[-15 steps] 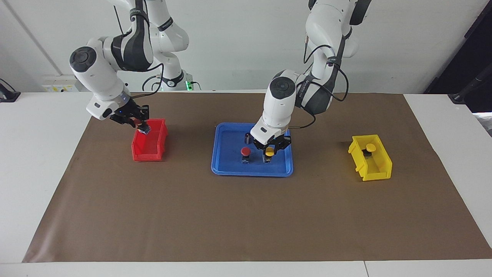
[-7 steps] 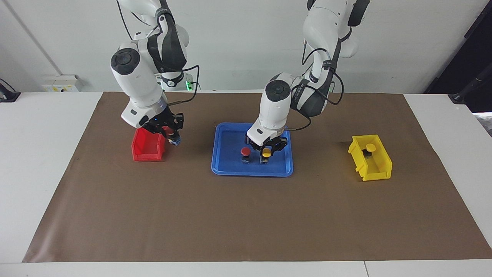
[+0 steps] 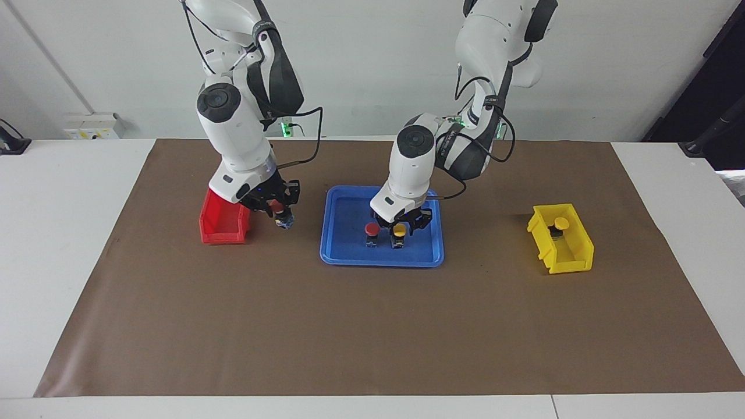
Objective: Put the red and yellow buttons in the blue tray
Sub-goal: 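Place the yellow button in the tray with the left gripper, then place the second red button in the tray with the right gripper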
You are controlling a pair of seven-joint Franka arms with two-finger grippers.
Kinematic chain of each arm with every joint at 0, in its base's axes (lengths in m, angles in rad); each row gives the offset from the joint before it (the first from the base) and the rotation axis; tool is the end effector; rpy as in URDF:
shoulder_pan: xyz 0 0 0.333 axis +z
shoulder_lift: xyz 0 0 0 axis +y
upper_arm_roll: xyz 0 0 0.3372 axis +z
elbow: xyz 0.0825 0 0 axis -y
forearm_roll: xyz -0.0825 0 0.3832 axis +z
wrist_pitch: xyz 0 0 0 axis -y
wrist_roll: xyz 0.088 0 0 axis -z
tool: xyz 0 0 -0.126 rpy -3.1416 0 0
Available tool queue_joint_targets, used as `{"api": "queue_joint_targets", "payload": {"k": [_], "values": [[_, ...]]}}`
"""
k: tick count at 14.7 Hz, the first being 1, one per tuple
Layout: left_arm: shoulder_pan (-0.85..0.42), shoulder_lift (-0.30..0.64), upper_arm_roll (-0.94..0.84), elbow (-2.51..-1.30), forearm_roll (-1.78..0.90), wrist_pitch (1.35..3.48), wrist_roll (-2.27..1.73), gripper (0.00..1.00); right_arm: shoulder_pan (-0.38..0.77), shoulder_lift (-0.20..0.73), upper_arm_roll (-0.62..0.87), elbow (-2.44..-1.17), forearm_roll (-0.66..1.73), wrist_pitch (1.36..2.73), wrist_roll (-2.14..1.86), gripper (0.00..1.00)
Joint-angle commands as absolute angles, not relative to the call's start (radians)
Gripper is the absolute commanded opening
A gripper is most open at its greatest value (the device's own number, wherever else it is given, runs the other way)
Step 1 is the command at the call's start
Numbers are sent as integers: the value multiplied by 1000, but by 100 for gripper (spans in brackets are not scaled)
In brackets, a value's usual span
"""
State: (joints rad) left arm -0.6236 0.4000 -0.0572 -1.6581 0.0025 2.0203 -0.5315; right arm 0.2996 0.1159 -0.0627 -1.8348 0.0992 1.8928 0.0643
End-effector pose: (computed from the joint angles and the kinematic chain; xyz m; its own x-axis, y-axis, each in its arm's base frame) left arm 0.5214 -0.4170 0.3761 0.9884 -0.1457 -0.0422 -0.1458 -0.9893 -0.0015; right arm 0.5693 0.1480 0.4625 0.9880 0.1405 -0.0642 0.1352 -0.9875 -0.0808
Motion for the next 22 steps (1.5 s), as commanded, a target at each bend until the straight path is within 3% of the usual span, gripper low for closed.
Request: {"api": "queue_joint_targets", "payload": {"k": [1,3,6,9,14,22], "values": [[-620,325,-32,-1626,11,1910,-523,89,298,118,-61,-1825,115,1894,69,25],[-560,267,-32,-1629,11,1875,-520,100,311,120,-60,-1824,115,1911,69,25],[-445,186,-32,-1628,12,1775,-416,100,383,152,-58,-1789,112,1943,106,24],[-287,108,-29,-1625,11,1686,-165,100,489,290,-60,-1652,97,1951,204,24],[-94,5,-28,-1623,11,1556,141,100,529,316,-60,-1697,37,1994,218,24],[-54,-15,-3,-1611,3,1564,189,100,551,341,-58,-1772,25,2091,112,25]]}}
